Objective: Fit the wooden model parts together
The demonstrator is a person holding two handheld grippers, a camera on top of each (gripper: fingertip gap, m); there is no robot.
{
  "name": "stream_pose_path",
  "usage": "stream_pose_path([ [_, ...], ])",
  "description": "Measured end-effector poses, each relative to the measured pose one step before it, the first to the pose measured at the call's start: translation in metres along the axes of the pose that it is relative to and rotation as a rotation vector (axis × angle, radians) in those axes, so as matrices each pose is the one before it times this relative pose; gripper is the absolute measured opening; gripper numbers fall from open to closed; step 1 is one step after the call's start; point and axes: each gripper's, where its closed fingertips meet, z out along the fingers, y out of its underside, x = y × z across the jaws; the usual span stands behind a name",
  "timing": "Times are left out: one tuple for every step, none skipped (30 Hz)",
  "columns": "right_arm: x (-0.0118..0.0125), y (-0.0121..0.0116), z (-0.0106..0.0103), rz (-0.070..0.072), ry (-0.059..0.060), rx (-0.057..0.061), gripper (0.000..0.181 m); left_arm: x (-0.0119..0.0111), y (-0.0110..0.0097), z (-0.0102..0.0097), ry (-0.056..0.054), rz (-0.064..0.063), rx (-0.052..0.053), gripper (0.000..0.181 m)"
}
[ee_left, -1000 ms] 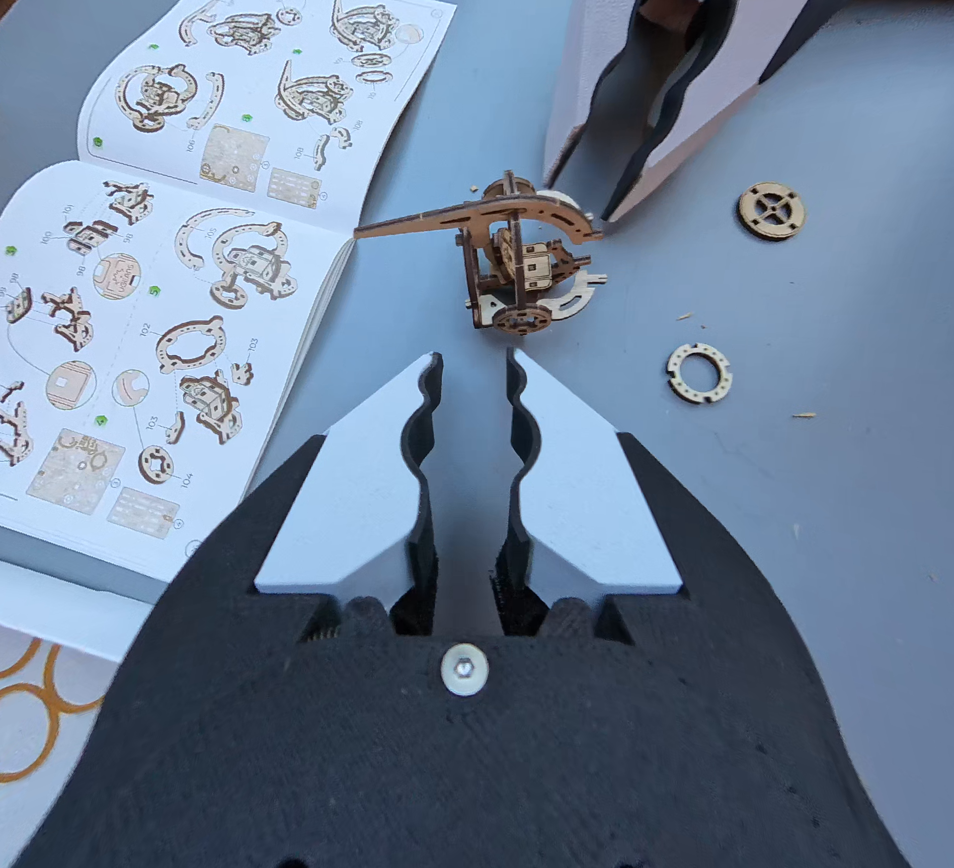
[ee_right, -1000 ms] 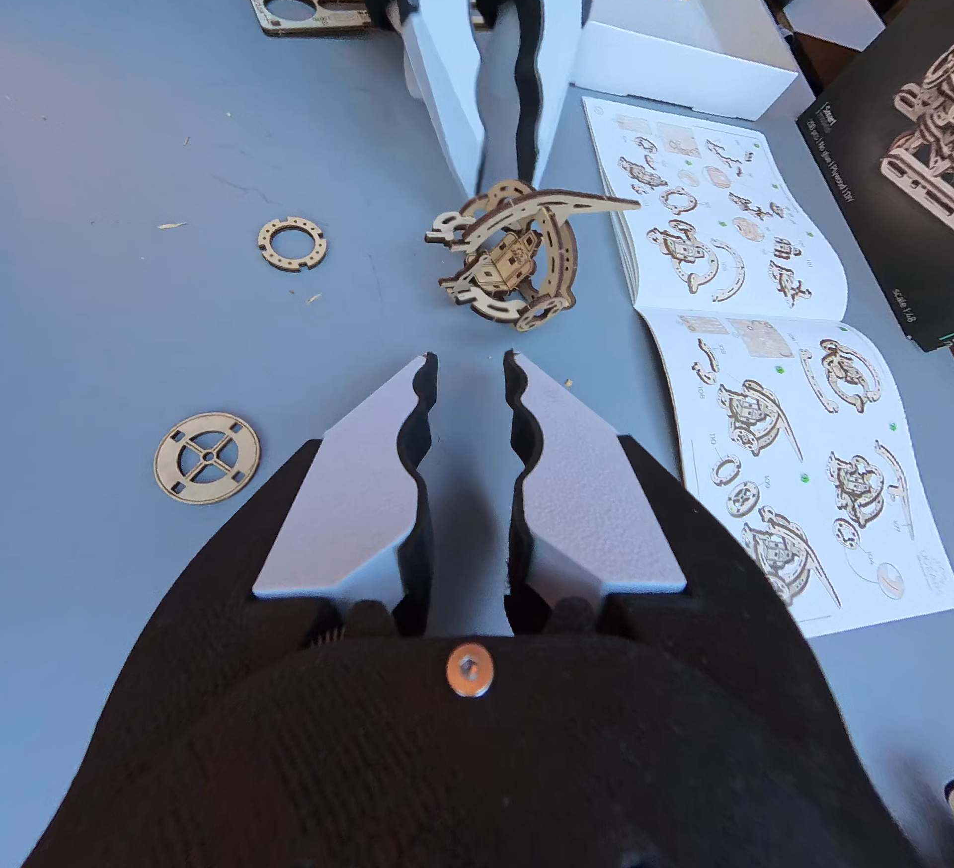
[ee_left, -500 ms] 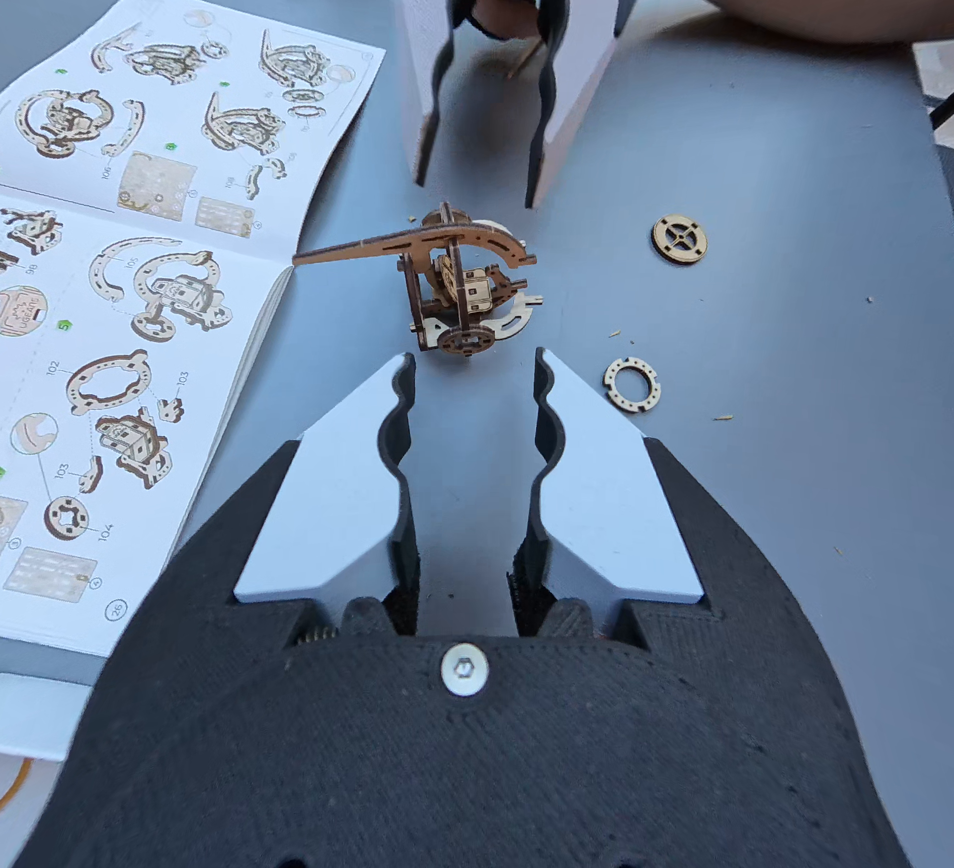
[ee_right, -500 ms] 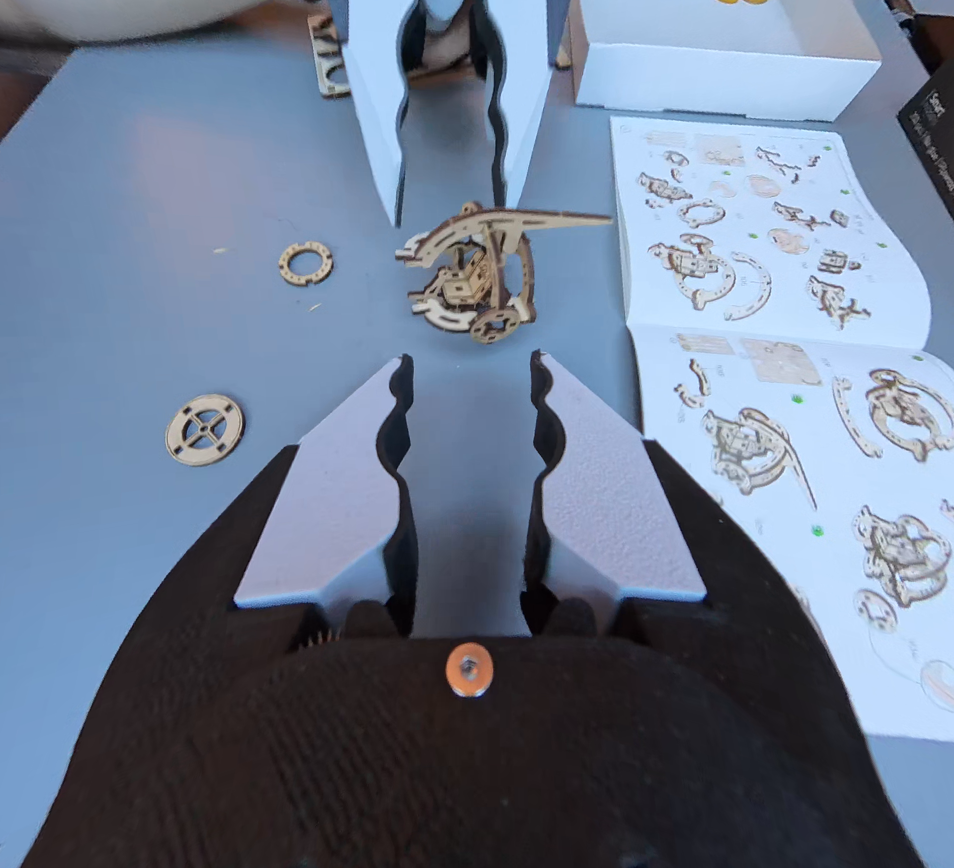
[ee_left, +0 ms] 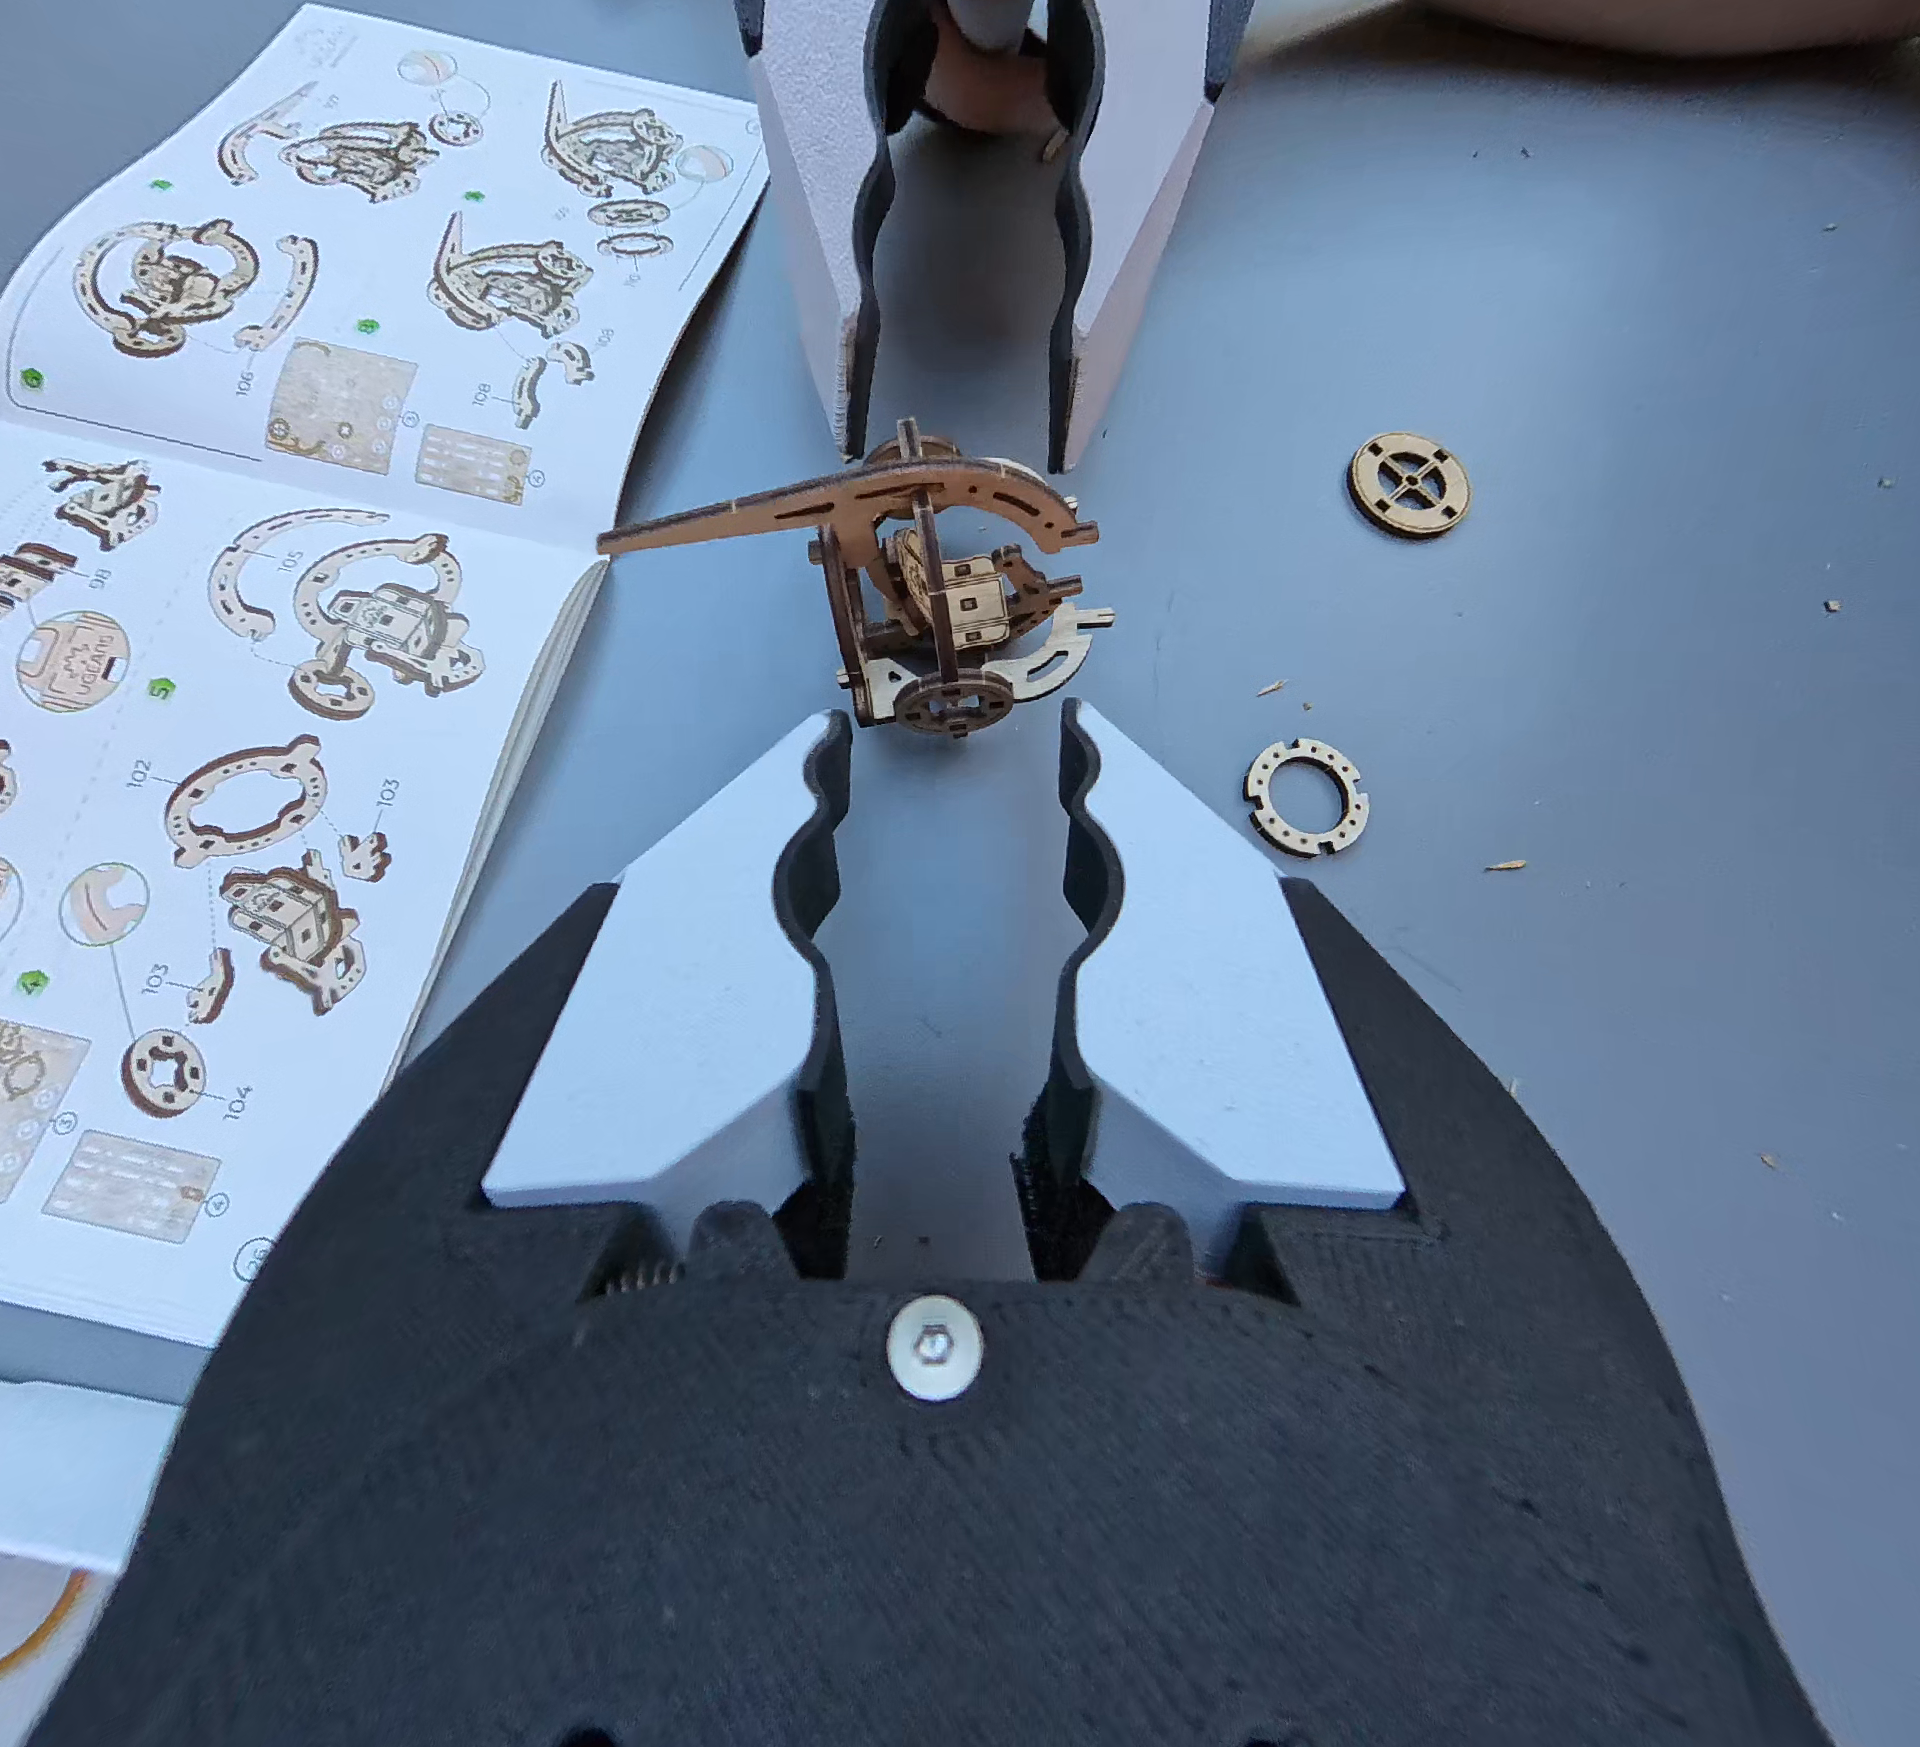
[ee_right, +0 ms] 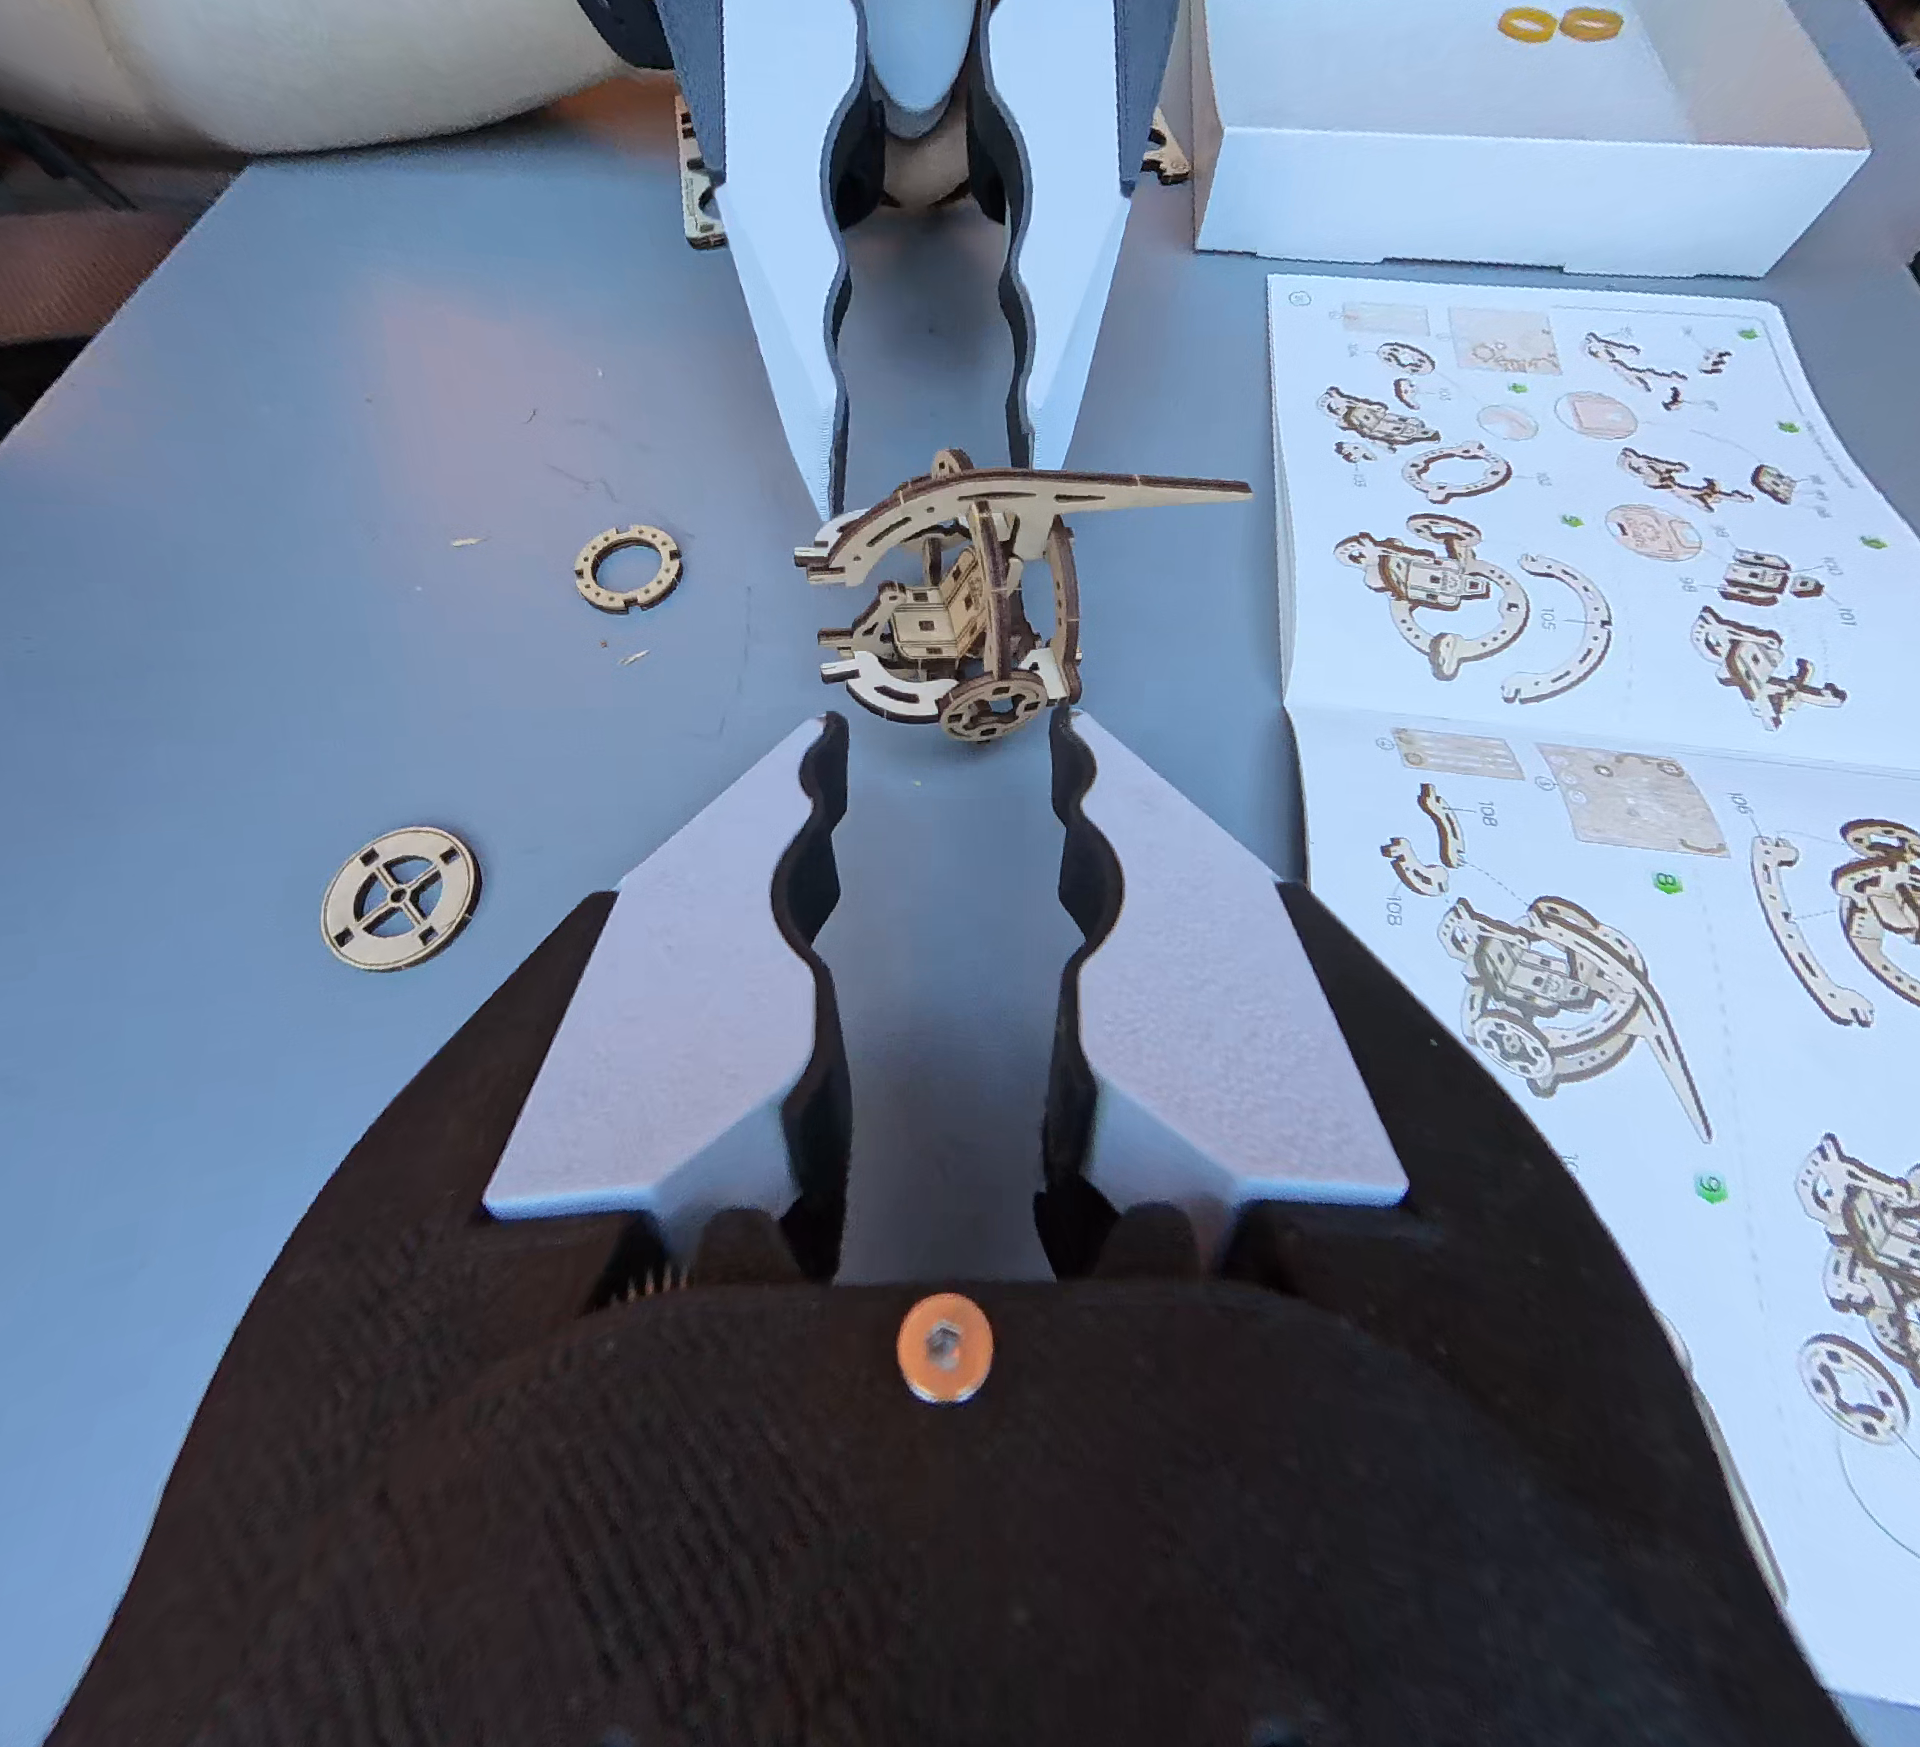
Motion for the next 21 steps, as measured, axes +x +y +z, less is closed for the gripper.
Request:
stream_pose_path([
  [0.00006,-0.00005,0.00033,0.0025,-0.0001,-0.0005,0.037,0.00029,-0.0013,-0.00059,0.0027,-0.0014,0.0071,0.038],
  [-0.00029,0.00001,0.00028,0.0,-0.001,-0.0006,0.036,0.0004,-0.00118,-0.00042,0.0016,-0.0001,0.0058,0.037],
  [-0.0009,-0.00071,0.00016,-0.002,-0.0023,0.0039,0.033,0.00012,-0.00093,-0.00029,-0.0007,0.0015,0.0034,0.037],
  [-0.0011,-0.00102,0.00002,-0.0023,-0.003,0.0056,0.031,0.00021,-0.00067,-0.00018,-0.001,0.0025,0.0025,0.036],
  [-0.00127,-0.00079,0.00018,-0.0008,-0.0038,0.0035,0.029,0.00031,-0.0007,-0.00016,0.0009,0.0019,0.0025,0.035],
  [-0.00073,0.0,0.00029,-0.001,-0.0003,-0.0005,0.028,0.00054,-0.00052,-0.0001,0.0029,0.0008,0.0026,0.035],
  [0.0,0.00057,0.00031,-0.0027,0.0046,-0.0041,0.028,0.00029,-0.00021,0.00016,0.0019,-0.0002,0.0011,0.035],
  [0.00022,0.00019,0.00026,-0.0043,0.0062,-0.0023,0.028,0.00021,-0.00001,0.00031,0.0016,-0.0008,0.0003,0.035],
  [0.0003,-0.00014,0.00011,-0.0045,0.0076,-0.0005,0.028,0.00028,-0.00011,0.00041,0.0019,-0.0011,0.0006,0.035],
  [0.00029,-0.00032,-0.00009,-0.0049,0.0069,0.0013,0.027,-0.00015,0.00027,0.00017,-0.0006,-0.0001,-0.0017,0.035],
  [-0.00018,-0.00042,-0.00012,-0.0015,0.0025,0.0026,0.027,-0.00001,0.00042,0.00009,0.0001,0.0007,-0.0027,0.035],
  [-0.00033,0.00009,0.00011,0.004,-0.0004,-0.0004,0.027,0.00004,0.00022,-0.00006,0.0004,0.0005,-0.002,0.036],
  [-0.00033,0.00038,0.0002,0.0087,-0.0019,-0.0027,0.027,-0.00036,0.00023,-0.00016,-0.002,-0.0005,-0.0013,0.036],
  [-0.00058,0.00017,-0.00007,0.01,-0.0035,-0.0013,0.026,-0.00103,0.00037,-0.00043,-0.0053,-0.0008,-0.0023,0.037],
  [-0.00072,0.00023,-0.00024,0.0071,-0.0022,-0.0009,0.026,-0.00193,0.00096,-0.00078,-0.0103,-0.0003,-0.0049,0.037],
  [-0.00181,0.00102,-0.00033,0.0054,-0.0052,-0.006,0.024,-0.004,0.00157,-0.00139,-0.0222,-0.0004,-0.007,0.036],
  [-0.00331,0.00195,0.00001,0.0055,-0.0114,-0.0117,0.023,-0.00489,0.00185,-0.00152,-0.0249,-0.002,-0.0063,0.035],
  [-0.00329,0.00225,0.00028,0.0004,-0.0077,-0.0136,0.023,-0.00278,0.0014,-0.00187,-0.009,-0.0062,-0.0016,0.035],
  [-0.00235,0.00183,0.0003,-0.0101,0.0002,-0.0114,0.022,-0.00145,0.00026,-0.00184,0.0008,-0.0113,0.0055,0.035],
  [-0.00181,0.00142,0.00016,-0.0161,0.0042,-0.0091,0.022,-0.00292,-0.00046,-0.00212,-0.0075,-0.0135,0.0083,0.035],
  [-0.00146,0.0011,-0.00005,-0.017,0.0044,-0.0075,0.022,-0.00253,-0.00111,-0.00227,-0.0074,-0.0113,0.0095,0.035],
])
